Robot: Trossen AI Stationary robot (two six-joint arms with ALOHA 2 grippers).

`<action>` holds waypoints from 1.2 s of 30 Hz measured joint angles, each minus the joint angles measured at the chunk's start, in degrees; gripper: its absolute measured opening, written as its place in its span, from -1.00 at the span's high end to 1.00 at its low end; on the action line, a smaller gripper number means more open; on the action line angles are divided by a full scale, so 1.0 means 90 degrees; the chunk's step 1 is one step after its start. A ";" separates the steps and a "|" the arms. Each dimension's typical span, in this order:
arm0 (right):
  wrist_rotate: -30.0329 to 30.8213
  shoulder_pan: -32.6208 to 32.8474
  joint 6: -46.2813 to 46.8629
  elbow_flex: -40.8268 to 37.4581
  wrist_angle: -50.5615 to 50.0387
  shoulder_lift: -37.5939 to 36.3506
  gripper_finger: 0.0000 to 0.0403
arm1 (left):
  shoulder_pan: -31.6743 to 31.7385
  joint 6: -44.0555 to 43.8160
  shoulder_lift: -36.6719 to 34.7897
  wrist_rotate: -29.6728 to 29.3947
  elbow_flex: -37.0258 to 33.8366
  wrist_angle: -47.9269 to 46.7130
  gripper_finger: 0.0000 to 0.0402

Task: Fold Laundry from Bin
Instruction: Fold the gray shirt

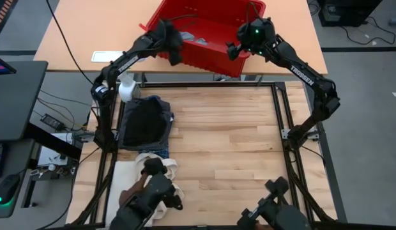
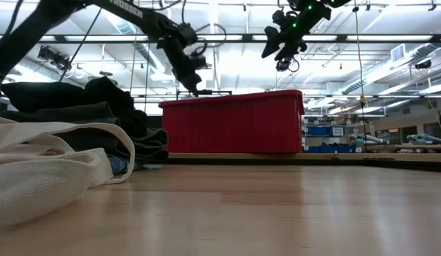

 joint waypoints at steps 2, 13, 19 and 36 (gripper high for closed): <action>-0.0069 0.0009 -0.0016 0.0000 -0.0014 0.0000 -0.72 | 0.0014 0.0134 0.0128 -0.0062 0.0000 -0.0173 0.08; -0.0289 0.0007 0.0000 0.0000 -0.0026 0.0017 -0.72 | 0.0007 0.1569 0.0548 -0.1313 -0.0004 0.0534 0.10; -0.0294 0.0073 0.0047 0.0000 0.0046 0.0017 -0.72 | 0.0282 0.1747 0.0551 -0.0978 -0.0211 0.0675 0.38; -0.0304 0.0164 0.0160 0.0000 0.0138 0.0017 -0.72 | -0.0374 0.2079 0.0402 -0.1375 -0.0368 0.0513 0.99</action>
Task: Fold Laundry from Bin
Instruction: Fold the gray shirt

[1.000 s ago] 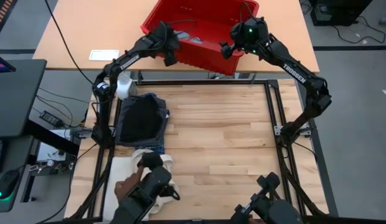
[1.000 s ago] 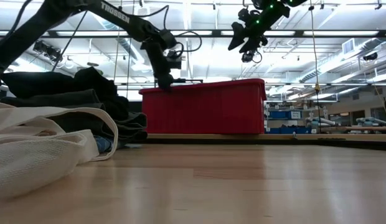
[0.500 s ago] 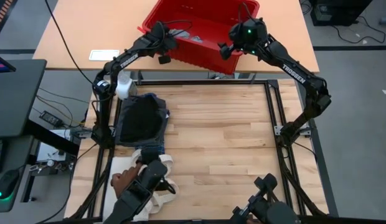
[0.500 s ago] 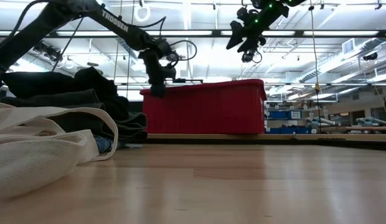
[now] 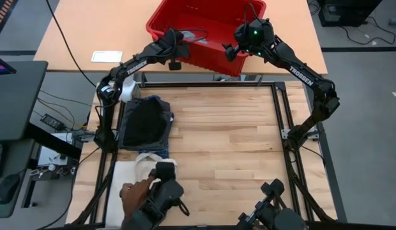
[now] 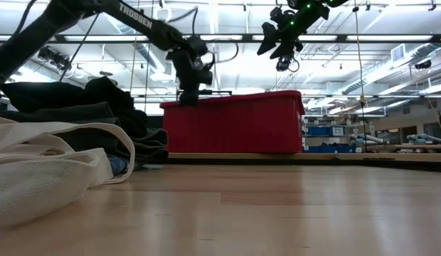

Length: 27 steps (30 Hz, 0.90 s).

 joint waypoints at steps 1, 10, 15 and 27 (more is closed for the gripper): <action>-0.0002 0.0000 0.0072 0.0000 0.0002 0.0000 -0.72 | -0.0058 0.0015 -0.0094 -0.0015 -0.0001 -0.0001 0.99; -0.0196 0.0000 0.0324 0.0000 0.0000 -0.0002 -0.72 | 0.0402 -0.0817 -0.0473 -0.0007 0.0013 0.1309 0.54; -0.0234 0.0000 0.0325 0.0000 0.0000 -0.0005 -0.72 | 0.0741 -0.0739 -0.0345 0.0610 0.0011 0.1102 -0.02; -0.0490 0.0005 0.0499 -0.0002 -0.0005 -0.0010 -0.72 | 0.0945 0.0325 0.0140 0.0916 0.0006 0.1187 -0.31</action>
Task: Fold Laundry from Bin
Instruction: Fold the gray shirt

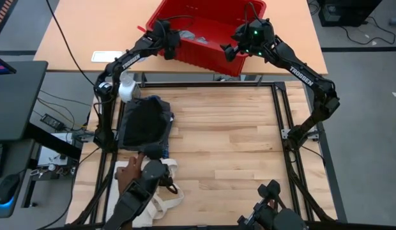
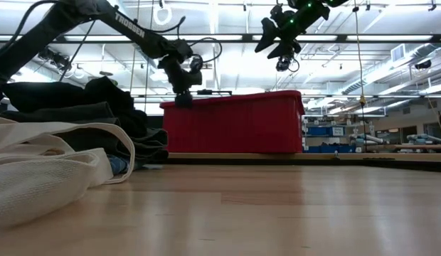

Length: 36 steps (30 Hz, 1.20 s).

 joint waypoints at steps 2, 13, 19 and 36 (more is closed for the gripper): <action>-0.0004 0.0000 0.0005 0.0000 0.0000 -0.0002 -0.72 | 0.0001 0.0028 0.0079 -0.0003 0.0000 0.0129 -0.26; -0.0006 0.0000 0.0021 0.0000 0.0002 -0.0005 -0.72 | -0.0103 0.0166 0.0194 -0.0070 0.0019 0.0241 0.39; -0.0006 0.0000 0.0059 -0.0002 -0.0002 -0.0014 -0.72 | -0.0491 0.0693 0.0185 -0.0313 0.0067 0.0108 0.54; 0.0226 -0.0383 0.0173 -0.0005 -0.0845 -0.0313 -0.72 | -0.1966 -0.0951 -0.0303 -0.0422 0.0053 -0.1201 0.52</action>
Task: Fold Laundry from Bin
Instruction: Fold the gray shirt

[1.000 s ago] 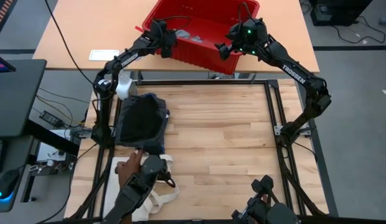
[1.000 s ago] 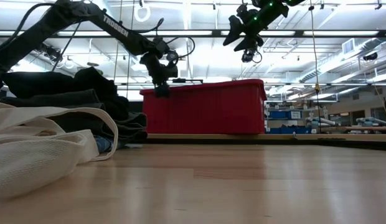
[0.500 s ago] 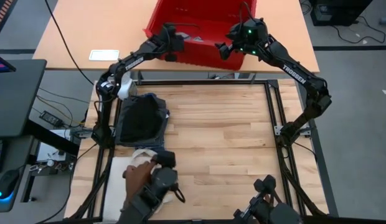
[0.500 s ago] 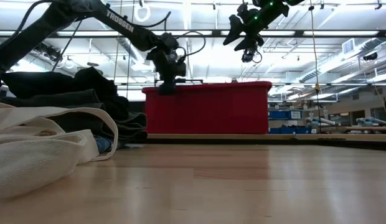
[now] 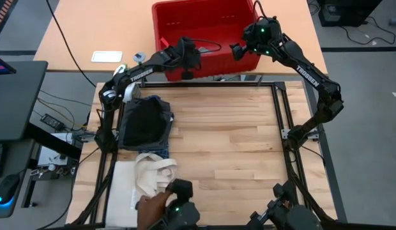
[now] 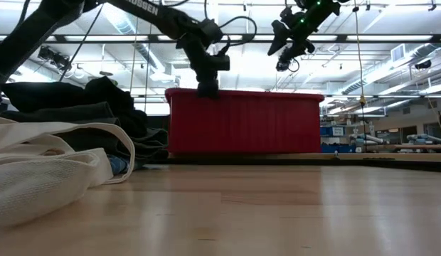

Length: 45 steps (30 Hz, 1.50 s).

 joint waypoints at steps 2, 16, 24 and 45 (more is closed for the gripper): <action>-0.0005 -0.0029 0.0000 0.0000 -0.0076 -0.0007 -0.72 | -0.0073 -0.0211 -0.0101 0.0029 -0.0002 -0.0303 0.52; -0.0056 -0.0006 0.0112 0.0000 -0.0277 -0.0017 -0.72 | -0.0264 -0.1006 -0.0600 0.0451 0.0024 -0.2509 0.50; -0.0059 -0.0003 0.0201 0.0000 -0.0460 -0.0017 -0.72 | -0.0347 -0.1751 -0.0877 0.1906 0.0008 -0.3224 0.47; -0.0337 -0.0003 0.0230 0.0000 -0.0452 -0.0017 -0.72 | -0.0630 -0.3623 -0.0712 0.2430 -0.0376 -0.3419 0.29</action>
